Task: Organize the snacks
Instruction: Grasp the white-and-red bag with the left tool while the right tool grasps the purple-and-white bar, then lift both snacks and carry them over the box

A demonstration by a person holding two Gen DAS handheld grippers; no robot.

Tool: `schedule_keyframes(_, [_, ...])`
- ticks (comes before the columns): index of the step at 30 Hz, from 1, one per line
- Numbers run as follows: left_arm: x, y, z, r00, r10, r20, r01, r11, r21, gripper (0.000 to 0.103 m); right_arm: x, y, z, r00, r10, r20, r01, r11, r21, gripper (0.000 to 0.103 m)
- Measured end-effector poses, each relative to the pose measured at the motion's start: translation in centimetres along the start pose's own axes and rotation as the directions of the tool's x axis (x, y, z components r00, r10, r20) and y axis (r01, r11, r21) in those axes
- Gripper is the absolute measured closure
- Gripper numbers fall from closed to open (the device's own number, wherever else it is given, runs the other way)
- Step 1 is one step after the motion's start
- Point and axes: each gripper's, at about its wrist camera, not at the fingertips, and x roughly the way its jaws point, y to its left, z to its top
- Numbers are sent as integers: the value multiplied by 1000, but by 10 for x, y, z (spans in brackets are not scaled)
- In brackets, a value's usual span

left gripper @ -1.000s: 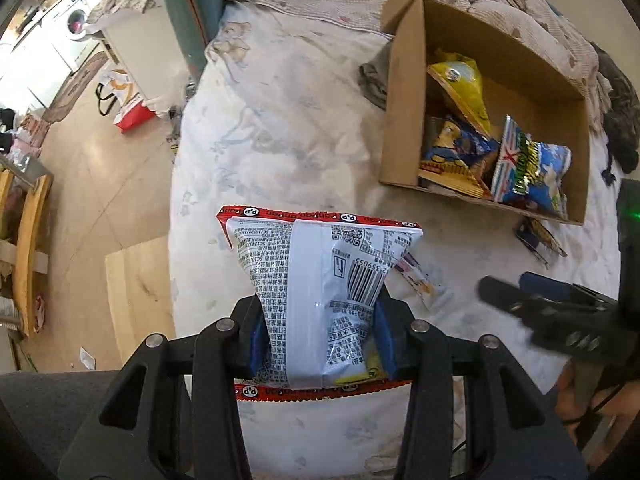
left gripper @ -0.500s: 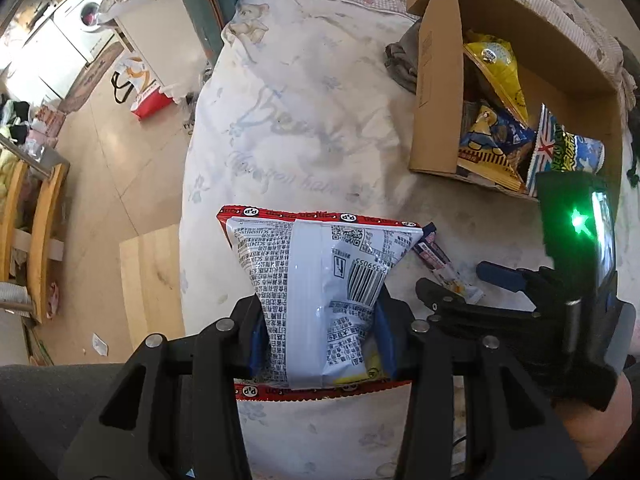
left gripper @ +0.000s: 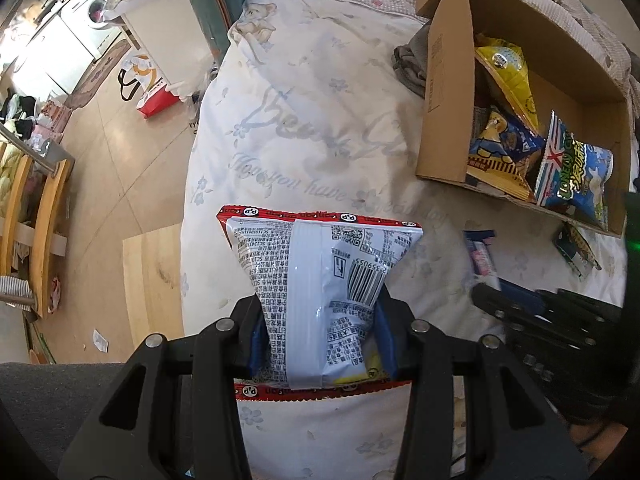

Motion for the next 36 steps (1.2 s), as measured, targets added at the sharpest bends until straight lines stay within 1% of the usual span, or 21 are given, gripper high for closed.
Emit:
schedule_keyframes(3, [0, -2, 0, 1000, -5, 0, 5, 1000, 2, 63, -13, -13, -7, 1000, 17, 16, -17, 1000, 26, 85])
schedule_keyframes(7, [0, -8, 0, 999, -39, 1, 39, 999, 0, 63, -33, -30, -16, 998, 29, 47, -31, 998, 49, 85])
schedule_keyframes(11, [-1, -17, -1, 998, -55, 5, 55, 998, 19, 63, -56, -43, -26, 996, 39, 83, -45, 996, 72, 85])
schedule_keyframes(15, [-5, -26, -3, 997, -71, 18, 70, 996, 48, 63, -70, -42, -30, 992, 44, 121, -55, 995, 88, 85])
schedule_keyframes(20, [-12, -35, -5, 995, -85, 51, 80, 993, 89, 63, -95, -60, -39, 985, 53, 164, -74, 990, 121, 85])
schedule_keyframes(21, [-12, -35, -5, 995, -87, 56, 82, 992, 93, 63, -93, -53, -40, 984, 54, 168, -75, 989, 126, 85])
schedule_keyframes(25, [-17, -35, -5, 993, -94, 77, 86, 991, 102, 63, -101, -50, -48, 979, 64, 195, -93, 986, 142, 85])
schedule_keyframes(32, [-35, -31, -5, 983, -131, 130, 119, 988, 99, 63, -125, -51, -59, 963, 72, 260, -115, 981, 156, 85])
schedule_keyframes(36, [-51, -29, 0, 974, -158, 162, 144, 985, 90, 63, -147, -58, -58, 943, 62, 326, -124, 977, 176, 85])
